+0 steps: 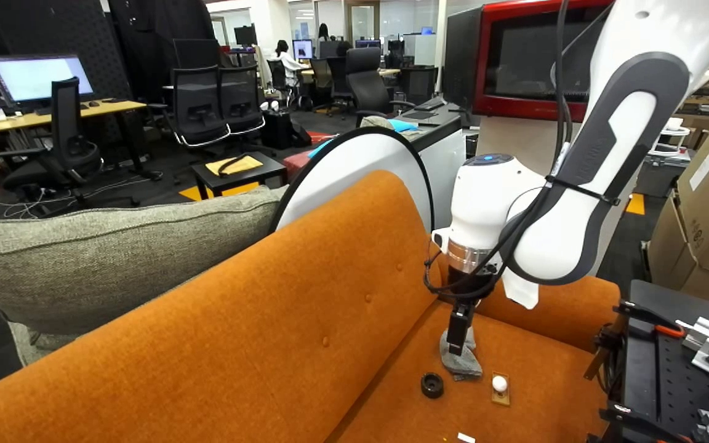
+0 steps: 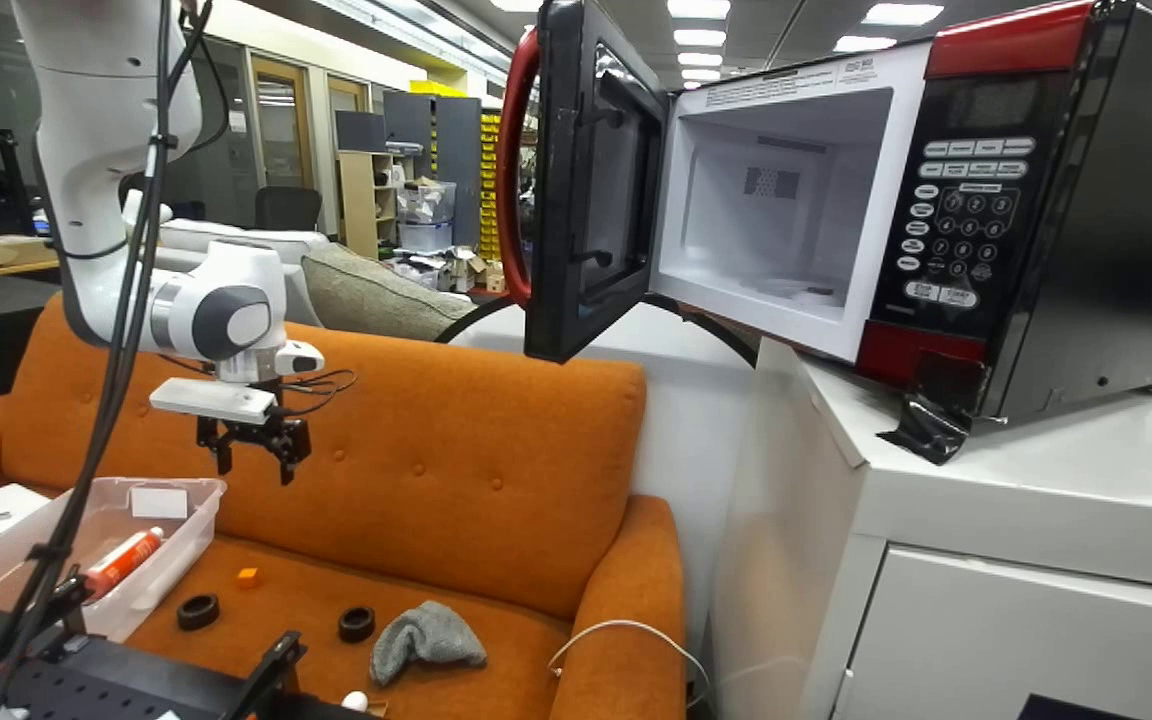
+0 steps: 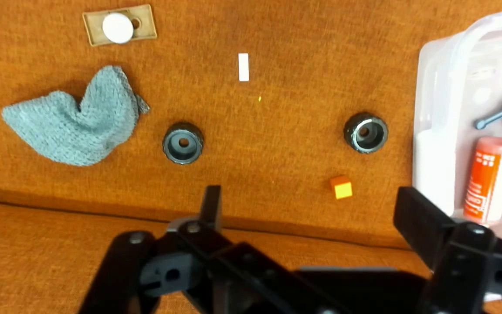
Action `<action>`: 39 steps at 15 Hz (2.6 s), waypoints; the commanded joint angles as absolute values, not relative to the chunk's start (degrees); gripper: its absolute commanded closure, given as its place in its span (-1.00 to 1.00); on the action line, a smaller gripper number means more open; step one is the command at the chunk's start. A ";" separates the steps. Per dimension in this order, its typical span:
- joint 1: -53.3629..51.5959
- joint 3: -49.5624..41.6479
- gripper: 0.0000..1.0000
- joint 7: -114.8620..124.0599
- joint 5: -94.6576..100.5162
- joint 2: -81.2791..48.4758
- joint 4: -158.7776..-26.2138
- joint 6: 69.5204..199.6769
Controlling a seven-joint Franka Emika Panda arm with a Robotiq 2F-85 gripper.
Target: Move the black disc to the left
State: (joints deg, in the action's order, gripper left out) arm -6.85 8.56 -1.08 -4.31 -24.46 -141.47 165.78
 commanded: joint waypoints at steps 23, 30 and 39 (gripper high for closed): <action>-7.31 4.17 -1.00 -0.51 0.14 -60.33 -113.74 171.01; -11.65 -0.13 -1.00 1.43 0.38 -68.54 -104.71 167.73; -10.73 0.11 -1.00 0.97 0.67 -80.52 -89.35 160.19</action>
